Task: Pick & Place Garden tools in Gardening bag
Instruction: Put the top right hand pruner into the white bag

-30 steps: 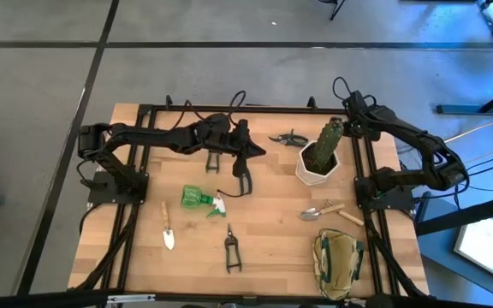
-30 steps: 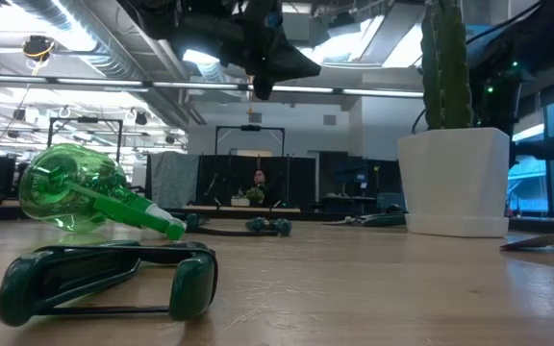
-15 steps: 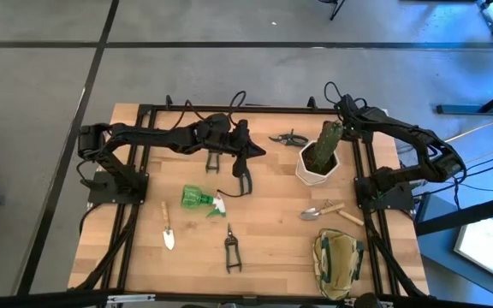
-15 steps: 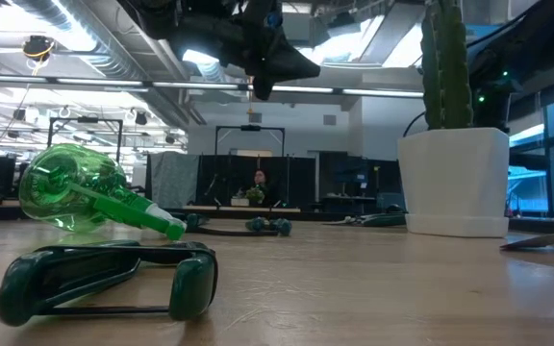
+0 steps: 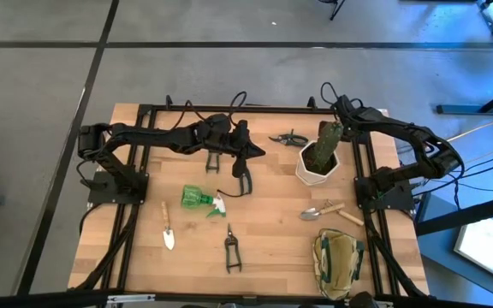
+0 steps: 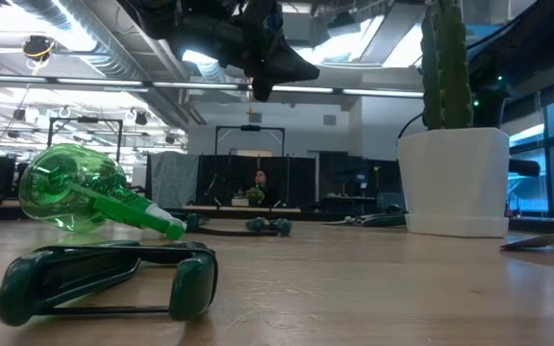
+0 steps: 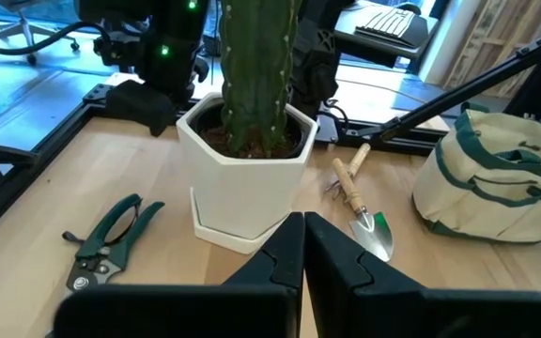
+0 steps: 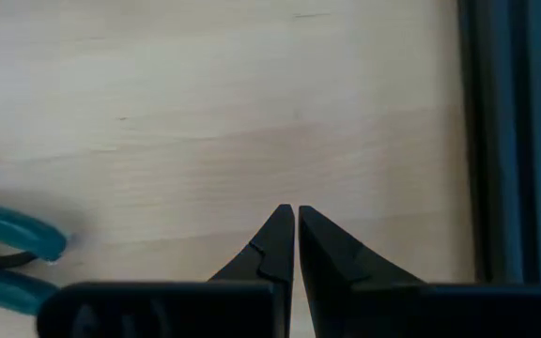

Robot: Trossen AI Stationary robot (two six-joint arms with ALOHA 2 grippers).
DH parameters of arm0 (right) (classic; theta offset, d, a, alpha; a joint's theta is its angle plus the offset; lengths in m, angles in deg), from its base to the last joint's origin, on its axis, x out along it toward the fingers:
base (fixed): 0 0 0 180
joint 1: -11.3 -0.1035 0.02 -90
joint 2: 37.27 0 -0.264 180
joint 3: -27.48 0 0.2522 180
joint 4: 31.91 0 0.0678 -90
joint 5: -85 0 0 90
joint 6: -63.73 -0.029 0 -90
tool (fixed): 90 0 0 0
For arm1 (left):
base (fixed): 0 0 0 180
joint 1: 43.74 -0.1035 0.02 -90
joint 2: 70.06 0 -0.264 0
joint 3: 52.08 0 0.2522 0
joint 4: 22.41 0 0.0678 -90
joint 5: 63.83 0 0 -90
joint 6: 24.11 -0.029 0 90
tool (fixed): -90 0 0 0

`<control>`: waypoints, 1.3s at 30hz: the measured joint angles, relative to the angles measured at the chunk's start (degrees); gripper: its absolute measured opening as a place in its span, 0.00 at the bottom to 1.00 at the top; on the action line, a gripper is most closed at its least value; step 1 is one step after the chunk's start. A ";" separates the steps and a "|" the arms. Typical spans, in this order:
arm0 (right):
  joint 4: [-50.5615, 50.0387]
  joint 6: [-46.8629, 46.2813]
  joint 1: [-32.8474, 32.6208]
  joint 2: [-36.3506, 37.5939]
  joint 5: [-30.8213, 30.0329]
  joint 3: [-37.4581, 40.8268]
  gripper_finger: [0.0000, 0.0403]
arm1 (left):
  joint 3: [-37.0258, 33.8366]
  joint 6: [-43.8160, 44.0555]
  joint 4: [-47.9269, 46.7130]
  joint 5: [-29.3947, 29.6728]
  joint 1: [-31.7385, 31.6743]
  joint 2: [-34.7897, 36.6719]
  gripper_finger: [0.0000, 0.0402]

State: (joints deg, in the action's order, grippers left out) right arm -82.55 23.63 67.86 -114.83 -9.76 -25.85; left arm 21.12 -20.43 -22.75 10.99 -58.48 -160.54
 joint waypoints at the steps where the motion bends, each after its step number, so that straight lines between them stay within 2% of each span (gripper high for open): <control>1: 0.42 0.00 0.00 0.00 0.73 0.00 0.06 | 0.00 0.00 0.00 0.02 0.00 0.00 0.02; 6: 1.36 0.19 -1.04 0.00 2.90 -0.03 0.06 | 0.00 -0.44 -0.01 0.03 0.00 0.00 0.02; 10: 9.13 2.02 -2.70 -0.36 11.24 -0.13 0.06 | 0.00 -0.44 -0.01 0.04 0.00 0.00 0.01; 12: 12.70 1.92 -3.78 -1.07 13.47 -0.32 0.06 | 0.00 -0.44 -0.03 0.04 0.00 0.00 0.00; 17: 9.20 1.95 -5.27 -4.14 9.67 -2.76 0.06 | 0.00 -0.44 -0.65 0.07 0.01 0.00 0.01; 24: 8.73 1.95 -5.29 -7.99 9.55 -3.08 0.06 | 0.00 -0.44 -2.05 0.07 0.20 0.00 0.02; 33: 14.20 1.97 -7.03 -12.41 14.27 -3.08 0.06 | 0.00 -0.42 -2.05 0.09 0.48 0.00 0.00; 39: 17.82 1.94 -8.02 -12.81 16.31 -3.16 0.06 | 0.00 -0.42 -1.98 0.09 0.57 0.00 0.01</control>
State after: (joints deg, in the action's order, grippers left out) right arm -64.74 25.57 59.84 -127.64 6.55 -29.01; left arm 21.12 -20.84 -24.73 11.08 -57.92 -160.54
